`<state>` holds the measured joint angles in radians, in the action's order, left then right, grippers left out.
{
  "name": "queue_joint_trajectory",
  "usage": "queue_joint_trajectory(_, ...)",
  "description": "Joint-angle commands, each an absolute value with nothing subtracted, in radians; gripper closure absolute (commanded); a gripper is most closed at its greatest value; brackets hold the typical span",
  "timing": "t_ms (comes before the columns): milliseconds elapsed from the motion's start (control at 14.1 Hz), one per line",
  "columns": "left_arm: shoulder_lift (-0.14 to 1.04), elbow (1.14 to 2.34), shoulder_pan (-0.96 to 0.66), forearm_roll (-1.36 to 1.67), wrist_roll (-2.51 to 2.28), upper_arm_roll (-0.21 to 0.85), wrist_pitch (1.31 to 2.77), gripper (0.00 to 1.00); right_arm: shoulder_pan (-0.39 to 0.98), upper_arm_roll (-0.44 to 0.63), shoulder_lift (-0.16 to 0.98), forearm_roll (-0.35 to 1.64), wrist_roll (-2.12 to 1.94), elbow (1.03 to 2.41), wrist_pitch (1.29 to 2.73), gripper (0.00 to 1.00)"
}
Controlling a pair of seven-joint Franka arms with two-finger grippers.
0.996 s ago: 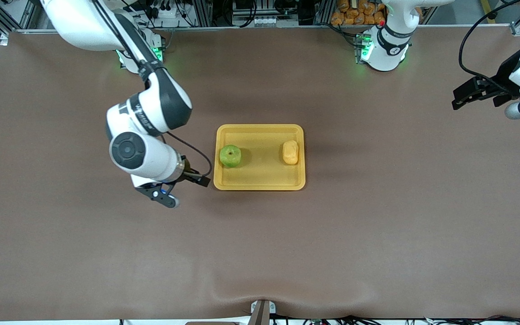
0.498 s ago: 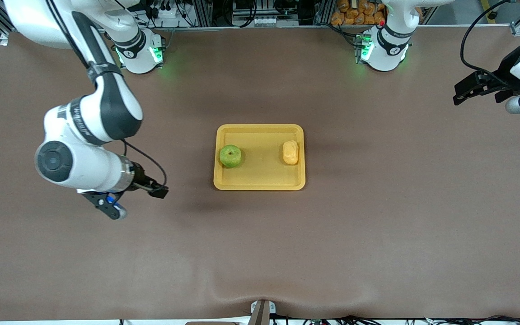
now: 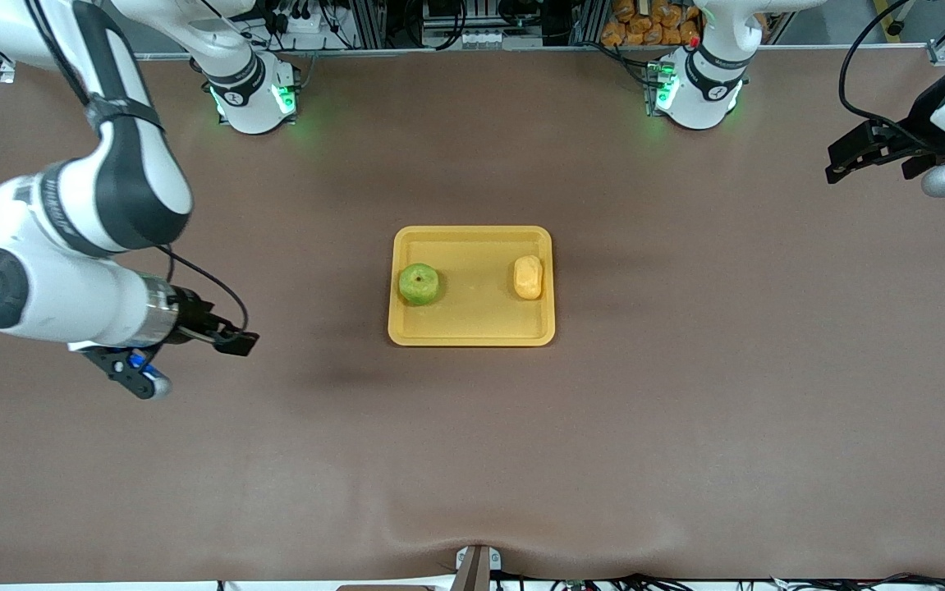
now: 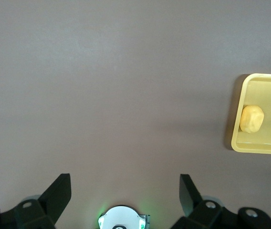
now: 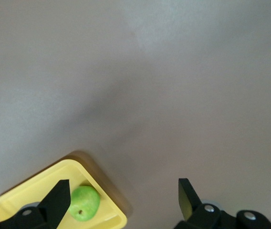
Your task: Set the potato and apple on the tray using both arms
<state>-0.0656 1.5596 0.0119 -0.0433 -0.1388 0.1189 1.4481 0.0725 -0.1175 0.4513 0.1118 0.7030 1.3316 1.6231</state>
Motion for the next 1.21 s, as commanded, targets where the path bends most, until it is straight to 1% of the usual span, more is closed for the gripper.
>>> queue_joint_trajectory(0, -0.095, 1.586, 0.012, -0.044, -0.117, 0.117, 1.445, 0.00, 0.026, -0.150, 0.436, 0.069, 0.640, 1.289, 1.577, 0.00)
queue_joint_trajectory(213, -0.095, 1.586, 0.012, -0.044, -0.117, 0.117, 1.443, 0.00, 0.003, -0.152, 0.398, 0.045, 0.585, 1.276, 1.575, 0.00)
queue_joint_trajectory(356, -0.097, 1.586, 0.012, -0.044, -0.117, 0.118, 1.443, 0.00, -0.012, -0.146, 0.352, 0.040, 0.440, 1.276, 1.574, 0.00)
queue_joint_trajectory(569, -0.095, 1.586, 0.012, -0.044, -0.117, 0.118, 1.443, 0.00, -0.044, -0.117, 0.293, 0.038, 0.319, 1.276, 1.471, 0.00)
queue_joint_trajectory(711, -0.095, 1.586, 0.014, -0.044, -0.117, 0.117, 1.443, 0.00, -0.054, -0.115, 0.221, 0.026, 0.261, 1.292, 1.467, 0.00)
queue_joint_trajectory(925, -0.097, 1.586, 0.017, -0.044, -0.115, 0.117, 1.443, 0.00, -0.057, -0.114, 0.170, 0.002, 0.255, 1.307, 1.436, 0.00)
queue_joint_trajectory(1138, -0.107, 1.586, 0.018, -0.044, -0.115, 0.117, 1.442, 0.00, -0.052, -0.089, 0.111, 0.002, 0.184, 1.344, 1.437, 0.00)
